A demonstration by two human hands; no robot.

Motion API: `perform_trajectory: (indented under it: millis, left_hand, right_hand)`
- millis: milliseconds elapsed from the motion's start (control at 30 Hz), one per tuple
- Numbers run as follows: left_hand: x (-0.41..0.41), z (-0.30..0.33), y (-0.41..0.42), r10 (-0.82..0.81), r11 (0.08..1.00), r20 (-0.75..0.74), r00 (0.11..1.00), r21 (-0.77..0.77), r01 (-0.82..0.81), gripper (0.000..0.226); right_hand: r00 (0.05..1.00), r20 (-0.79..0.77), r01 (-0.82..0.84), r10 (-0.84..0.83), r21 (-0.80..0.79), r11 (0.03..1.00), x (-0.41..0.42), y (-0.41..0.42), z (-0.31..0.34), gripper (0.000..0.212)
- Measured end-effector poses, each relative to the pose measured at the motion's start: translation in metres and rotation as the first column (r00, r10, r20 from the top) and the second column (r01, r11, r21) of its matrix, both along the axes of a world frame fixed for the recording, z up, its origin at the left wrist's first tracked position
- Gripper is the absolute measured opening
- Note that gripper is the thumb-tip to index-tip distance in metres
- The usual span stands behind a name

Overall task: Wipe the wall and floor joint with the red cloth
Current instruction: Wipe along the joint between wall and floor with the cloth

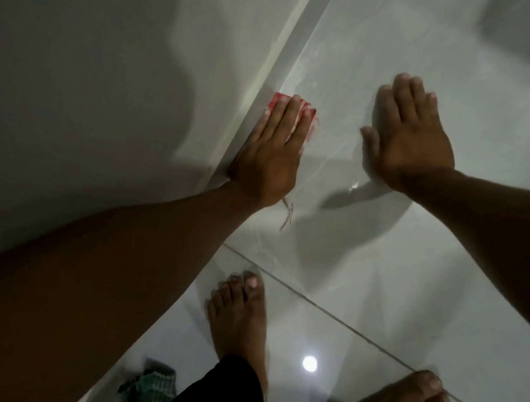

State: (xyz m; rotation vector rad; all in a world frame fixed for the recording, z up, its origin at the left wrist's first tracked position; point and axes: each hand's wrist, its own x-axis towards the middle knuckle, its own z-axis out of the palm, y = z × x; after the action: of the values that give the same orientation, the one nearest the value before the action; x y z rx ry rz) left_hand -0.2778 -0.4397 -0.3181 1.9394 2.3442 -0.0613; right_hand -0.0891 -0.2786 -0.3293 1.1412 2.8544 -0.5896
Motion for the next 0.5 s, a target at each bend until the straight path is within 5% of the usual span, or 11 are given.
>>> perform_trajectory:
  millis: [233,500]
  left_hand:
    - [0.001,0.003,-0.056,-0.046,0.999,0.064,0.997,-0.018,0.047,0.062]
    - [0.000,-0.004,0.005,-0.004,0.999,-0.002,1.000,0.051,0.004,0.057]
  right_hand:
    - [0.990,-0.137,0.049,-0.031,0.129,0.990,0.002,0.003,-0.013,0.067]
    - [0.986,-0.158,0.066,-0.046,0.128,0.990,0.000,0.005,-0.014,0.067]
